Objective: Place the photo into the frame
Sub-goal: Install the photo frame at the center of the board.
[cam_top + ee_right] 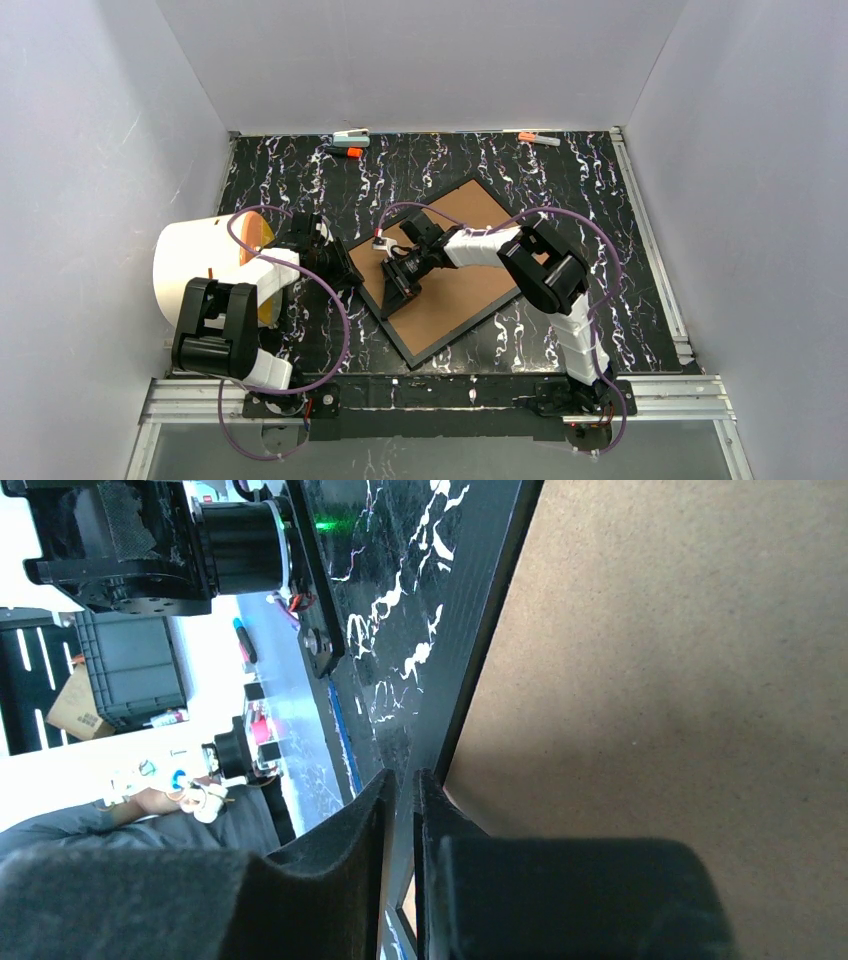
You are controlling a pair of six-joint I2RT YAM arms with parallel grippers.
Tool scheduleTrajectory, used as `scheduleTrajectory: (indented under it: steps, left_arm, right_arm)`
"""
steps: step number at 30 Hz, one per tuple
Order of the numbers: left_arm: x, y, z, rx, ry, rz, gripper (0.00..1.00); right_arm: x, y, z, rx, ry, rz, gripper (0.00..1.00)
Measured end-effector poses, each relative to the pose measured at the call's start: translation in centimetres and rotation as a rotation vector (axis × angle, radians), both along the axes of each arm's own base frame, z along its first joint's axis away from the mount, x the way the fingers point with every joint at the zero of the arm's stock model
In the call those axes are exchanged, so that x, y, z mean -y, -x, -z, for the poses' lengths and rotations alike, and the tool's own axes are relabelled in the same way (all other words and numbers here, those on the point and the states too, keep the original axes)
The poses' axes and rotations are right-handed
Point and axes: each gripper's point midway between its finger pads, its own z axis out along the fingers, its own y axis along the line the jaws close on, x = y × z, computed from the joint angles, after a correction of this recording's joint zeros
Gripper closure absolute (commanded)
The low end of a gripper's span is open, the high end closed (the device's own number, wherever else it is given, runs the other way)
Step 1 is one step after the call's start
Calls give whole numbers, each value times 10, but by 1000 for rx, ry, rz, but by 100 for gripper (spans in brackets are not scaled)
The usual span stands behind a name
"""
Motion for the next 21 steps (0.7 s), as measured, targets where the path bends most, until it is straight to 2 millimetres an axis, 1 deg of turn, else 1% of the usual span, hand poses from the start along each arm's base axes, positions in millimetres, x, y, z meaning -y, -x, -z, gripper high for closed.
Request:
scheduleTrajectory:
  steps: [7, 11, 16, 21]
  left_arm:
    - [0, 0, 0, 1, 0, 1, 64]
    - [0, 0, 0, 1, 0, 1, 66]
    - [0, 0, 0, 0, 0, 0, 66]
    - [0, 0, 0, 0, -1, 0, 67]
  right_arm:
    - [1, 0, 1, 3, 11, -12, 80]
    - [3, 0, 2, 11, 13, -14, 85]
    - [3, 0, 2, 32, -26, -22, 87]
    - [3, 3, -3, 39, -68, -36, 87]
